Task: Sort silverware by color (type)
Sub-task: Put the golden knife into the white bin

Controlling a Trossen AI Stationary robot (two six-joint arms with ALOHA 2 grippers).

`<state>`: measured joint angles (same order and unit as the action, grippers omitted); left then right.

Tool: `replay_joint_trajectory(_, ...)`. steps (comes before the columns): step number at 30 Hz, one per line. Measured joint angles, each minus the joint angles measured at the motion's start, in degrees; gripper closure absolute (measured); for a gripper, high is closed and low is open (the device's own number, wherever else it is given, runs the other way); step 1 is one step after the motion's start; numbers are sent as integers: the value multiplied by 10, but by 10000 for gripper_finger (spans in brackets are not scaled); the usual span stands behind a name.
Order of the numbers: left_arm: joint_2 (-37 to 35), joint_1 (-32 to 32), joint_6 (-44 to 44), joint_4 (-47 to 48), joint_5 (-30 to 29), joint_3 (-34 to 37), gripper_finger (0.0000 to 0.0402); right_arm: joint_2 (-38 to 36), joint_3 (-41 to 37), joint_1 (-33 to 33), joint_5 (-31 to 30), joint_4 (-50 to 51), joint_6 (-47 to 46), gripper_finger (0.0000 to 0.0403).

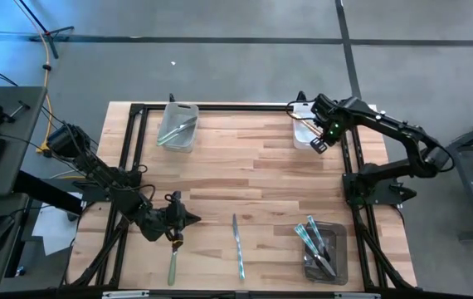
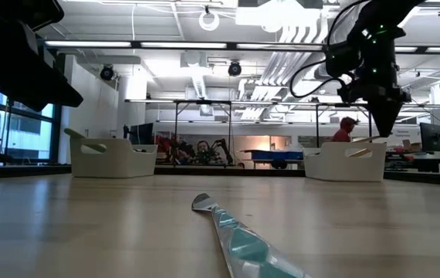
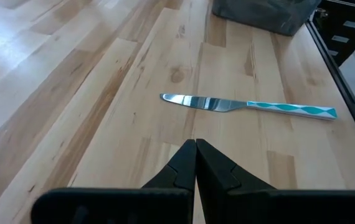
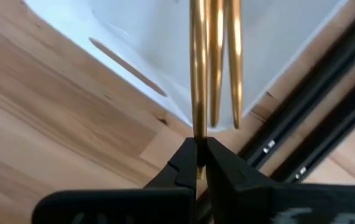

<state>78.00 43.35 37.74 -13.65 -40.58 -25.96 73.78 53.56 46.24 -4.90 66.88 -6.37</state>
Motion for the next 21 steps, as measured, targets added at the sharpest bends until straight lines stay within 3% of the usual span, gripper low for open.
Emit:
replay_joint_trajectory(9,0,1,-4,0,0,0,401,-41,0,3,-9,16,-21,403)
replay_joint_trajectory(21,0,-3,-9,1,-1,0,401,-40,-31,21,5,-98,3,399)
